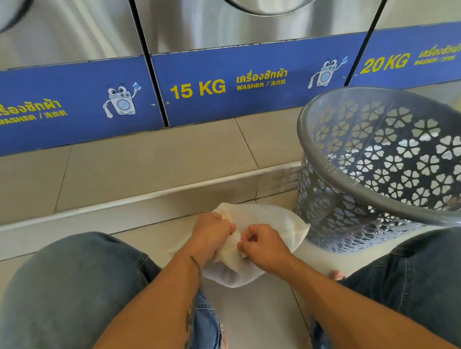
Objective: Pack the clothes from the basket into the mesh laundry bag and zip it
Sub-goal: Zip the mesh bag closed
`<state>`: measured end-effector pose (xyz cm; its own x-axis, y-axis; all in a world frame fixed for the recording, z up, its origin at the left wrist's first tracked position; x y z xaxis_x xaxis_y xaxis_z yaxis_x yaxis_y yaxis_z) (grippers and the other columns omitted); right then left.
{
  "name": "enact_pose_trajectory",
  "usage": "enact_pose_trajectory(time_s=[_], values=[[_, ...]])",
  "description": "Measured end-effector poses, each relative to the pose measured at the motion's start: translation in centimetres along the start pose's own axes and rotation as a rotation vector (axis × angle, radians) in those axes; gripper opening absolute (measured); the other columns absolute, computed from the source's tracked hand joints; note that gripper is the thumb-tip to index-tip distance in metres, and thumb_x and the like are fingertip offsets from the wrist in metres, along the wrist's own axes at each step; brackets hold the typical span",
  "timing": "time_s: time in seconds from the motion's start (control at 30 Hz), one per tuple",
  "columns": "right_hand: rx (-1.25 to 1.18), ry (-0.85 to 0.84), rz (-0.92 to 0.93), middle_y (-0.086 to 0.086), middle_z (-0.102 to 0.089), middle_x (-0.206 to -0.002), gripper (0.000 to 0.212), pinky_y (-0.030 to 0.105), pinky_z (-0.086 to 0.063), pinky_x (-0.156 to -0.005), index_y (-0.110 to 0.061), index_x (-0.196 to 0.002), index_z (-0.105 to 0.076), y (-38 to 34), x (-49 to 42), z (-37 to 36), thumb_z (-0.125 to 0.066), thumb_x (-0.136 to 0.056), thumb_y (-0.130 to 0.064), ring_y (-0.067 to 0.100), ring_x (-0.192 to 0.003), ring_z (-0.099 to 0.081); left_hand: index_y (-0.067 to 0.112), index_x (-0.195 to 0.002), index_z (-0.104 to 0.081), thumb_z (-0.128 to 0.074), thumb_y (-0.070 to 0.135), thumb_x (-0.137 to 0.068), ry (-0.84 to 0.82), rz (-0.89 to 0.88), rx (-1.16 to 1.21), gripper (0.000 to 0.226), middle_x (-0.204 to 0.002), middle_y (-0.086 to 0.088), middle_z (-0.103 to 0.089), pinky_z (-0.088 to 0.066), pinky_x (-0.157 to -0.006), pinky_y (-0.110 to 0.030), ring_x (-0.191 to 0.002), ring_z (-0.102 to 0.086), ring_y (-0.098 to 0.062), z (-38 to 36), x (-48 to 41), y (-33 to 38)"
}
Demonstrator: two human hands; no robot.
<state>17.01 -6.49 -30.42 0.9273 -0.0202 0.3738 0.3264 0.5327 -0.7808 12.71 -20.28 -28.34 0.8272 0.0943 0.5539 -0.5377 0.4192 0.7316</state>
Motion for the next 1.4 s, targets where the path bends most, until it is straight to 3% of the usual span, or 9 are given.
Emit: enact_pose_trajectory(time_s=[0.23, 0.4, 0.5, 0.63, 0.73, 1.07, 1.17, 1.3, 1.4], values=[[-0.141, -0.048, -0.190, 0.005, -0.060, -0.063, 0.009, 0.036, -0.047, -0.064, -0.012, -0.065, -0.062, -0.5, -0.3, 0.3, -0.058, -0.071, -0.007, 0.024, -0.065, -0.057, 0.013, -0.082, -0.066, -0.070, 0.020, -0.078, 0.068, -0.055, -0.047, 0.009, -0.081, -0.003, -0.065, -0.048, -0.067, -0.030, -0.074, -0.059, -0.021, -0.6, -0.2, -0.1], [-0.246, -0.103, -0.210, 0.006, -0.058, -0.067, 0.011, 0.034, -0.047, -0.064, -0.011, -0.072, -0.061, 0.2, 0.0, 0.6, -0.058, -0.077, -0.001, 0.023, -0.068, -0.055, 0.007, -0.093, -0.070, -0.070, 0.020, -0.078, 0.085, -0.041, -0.018, 0.020, -0.092, -0.008, -0.072, -0.047, -0.064, -0.029, -0.073, -0.060, -0.020, -0.4, -0.5, 0.0], [-0.280, -0.119, -0.172, 0.003, -0.063, -0.070, 0.015, 0.031, -0.050, -0.064, -0.013, -0.074, -0.064, 0.3, -0.4, 0.9, -0.062, -0.082, 0.000, 0.018, -0.070, -0.059, 0.010, -0.083, -0.066, -0.066, 0.018, -0.080, 0.060, -0.044, -0.029, 0.008, -0.086, -0.006, -0.069, -0.046, -0.065, -0.031, -0.073, -0.058, -0.020, -1.0, -0.3, 0.2], [-0.182, -0.050, -0.111, -0.001, -0.069, -0.072, 0.010, 0.037, -0.054, -0.072, -0.015, -0.073, -0.070, 0.8, -0.7, 0.8, -0.074, -0.082, -0.015, 0.017, -0.073, -0.064, 0.021, -0.079, -0.062, -0.063, 0.016, -0.081, 0.065, -0.037, 0.011, 0.005, -0.089, -0.003, -0.067, -0.046, -0.068, -0.031, -0.083, -0.062, -0.022, -1.2, -0.5, 0.4], [-0.081, 0.032, -0.057, -0.002, -0.068, -0.071, 0.014, 0.035, -0.053, -0.072, -0.016, -0.071, -0.068, 0.7, -0.7, 0.5, -0.077, -0.082, -0.017, 0.014, -0.070, -0.062, 0.017, -0.082, -0.064, -0.062, 0.014, -0.079, 0.058, -0.028, 0.025, 0.005, -0.088, -0.004, -0.068, -0.050, -0.072, -0.034, -0.081, -0.063, -0.023, -1.4, -0.5, 0.5], [0.221, 0.179, 0.201, -0.008, -0.065, -0.070, 0.009, 0.041, -0.056, -0.063, -0.021, -0.079, -0.064, 0.5, 0.3, 0.2, -0.060, -0.084, -0.028, 0.018, -0.069, -0.062, 0.018, -0.067, -0.053, -0.060, 0.012, -0.080, -0.003, -0.002, -0.032, 0.017, -0.070, 0.000, -0.056, -0.046, -0.068, -0.032, -0.066, -0.053, -0.019, -1.4, -0.9, 0.5], [0.234, 0.193, 0.205, -0.007, -0.065, -0.068, 0.012, 0.041, -0.055, -0.060, -0.020, -0.076, -0.063, 0.4, 0.3, 0.1, -0.057, -0.083, -0.028, 0.018, -0.066, -0.061, 0.018, -0.070, -0.053, -0.061, 0.012, -0.080, -0.023, -0.012, -0.028, 0.015, -0.072, 0.000, -0.057, -0.047, -0.070, -0.033, -0.069, -0.054, -0.018, -1.5, -0.9, 0.5], [0.196, 0.209, 0.124, -0.006, -0.062, -0.063, 0.011, 0.041, -0.052, -0.058, -0.020, -0.069, -0.056, 0.3, -0.2, 0.3, -0.057, -0.076, -0.028, 0.019, -0.063, -0.059, 0.019, -0.064, -0.047, -0.063, 0.011, -0.078, 0.000, -0.035, 0.002, 0.022, -0.067, 0.002, -0.052, -0.038, -0.058, -0.028, -0.061, -0.048, -0.016, -1.6, -0.8, 0.6], [0.146, 0.197, 0.067, -0.006, -0.057, -0.061, 0.011, 0.038, -0.048, -0.058, -0.017, -0.068, -0.054, 0.3, -0.3, 0.2, -0.060, -0.074, -0.024, 0.016, -0.061, -0.052, 0.019, -0.064, -0.045, -0.063, 0.011, -0.077, 0.020, -0.037, 0.007, 0.024, -0.067, 0.002, -0.052, -0.039, -0.061, -0.030, -0.062, -0.048, -0.018, -1.7, -0.8, 0.6]])
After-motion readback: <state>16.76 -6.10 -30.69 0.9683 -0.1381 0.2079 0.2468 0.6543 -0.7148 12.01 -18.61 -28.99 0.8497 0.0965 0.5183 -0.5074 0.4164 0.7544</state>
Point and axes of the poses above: each hand's wrist, its own x-axis away from the middle knuckle, its own z-axis out of the back of the hand, y = z × x, the point moved 2 cm from there along -x, towards the middle knuckle
